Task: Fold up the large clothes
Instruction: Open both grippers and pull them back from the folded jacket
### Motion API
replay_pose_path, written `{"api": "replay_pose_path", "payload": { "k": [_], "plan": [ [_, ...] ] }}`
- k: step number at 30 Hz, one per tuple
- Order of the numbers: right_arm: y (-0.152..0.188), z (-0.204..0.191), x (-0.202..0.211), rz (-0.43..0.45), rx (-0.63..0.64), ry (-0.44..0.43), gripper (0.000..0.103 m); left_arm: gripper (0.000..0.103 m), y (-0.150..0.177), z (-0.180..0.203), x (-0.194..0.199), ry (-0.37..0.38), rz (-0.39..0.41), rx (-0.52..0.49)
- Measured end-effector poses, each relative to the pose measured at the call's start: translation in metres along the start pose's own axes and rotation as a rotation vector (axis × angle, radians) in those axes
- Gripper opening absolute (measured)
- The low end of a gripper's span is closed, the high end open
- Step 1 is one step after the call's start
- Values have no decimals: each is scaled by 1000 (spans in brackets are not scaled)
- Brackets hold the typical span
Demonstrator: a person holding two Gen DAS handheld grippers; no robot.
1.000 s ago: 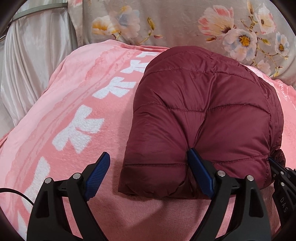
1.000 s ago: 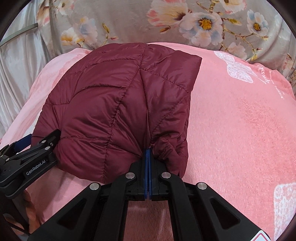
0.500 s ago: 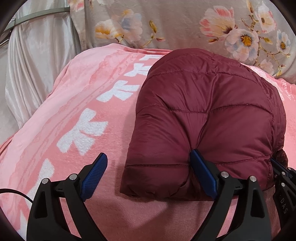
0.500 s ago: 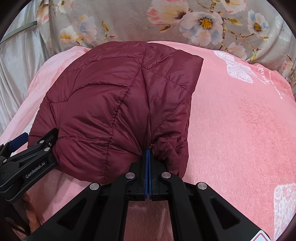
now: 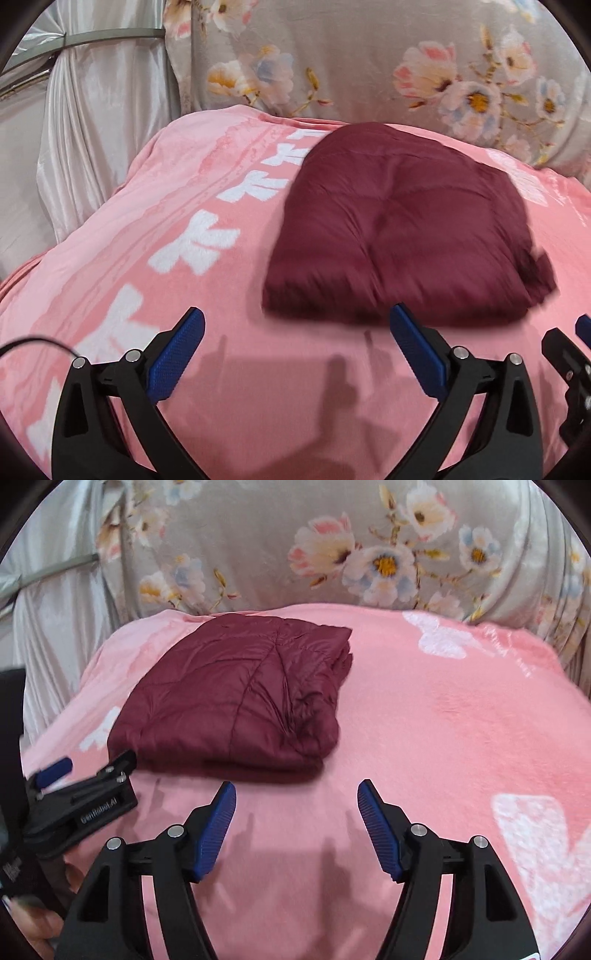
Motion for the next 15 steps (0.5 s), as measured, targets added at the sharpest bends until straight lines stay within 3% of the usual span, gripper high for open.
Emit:
{"api": "replay_pose_path", "payload": {
  "k": [3,6,15],
  "plan": [
    [18,7,18,-6,63,45,77,98,20,7,16,42,-31,12],
    [26,15,31,0,48,60,85,98,33,14,32,47,-24,12],
    [41,27,27,-49,2,73,86,98,48,28,46,49,-36,12]
  ]
}}
Point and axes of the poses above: each gripper's, at about its wrist camera, not at the fingertips, and x roughly against the way its jaws point, z to its right, y to its underside, the point moved 10 cm from there along -x, roughly the way its jaws point, and after that the axes turned 1 degree about -y, right-handed, at the moved point
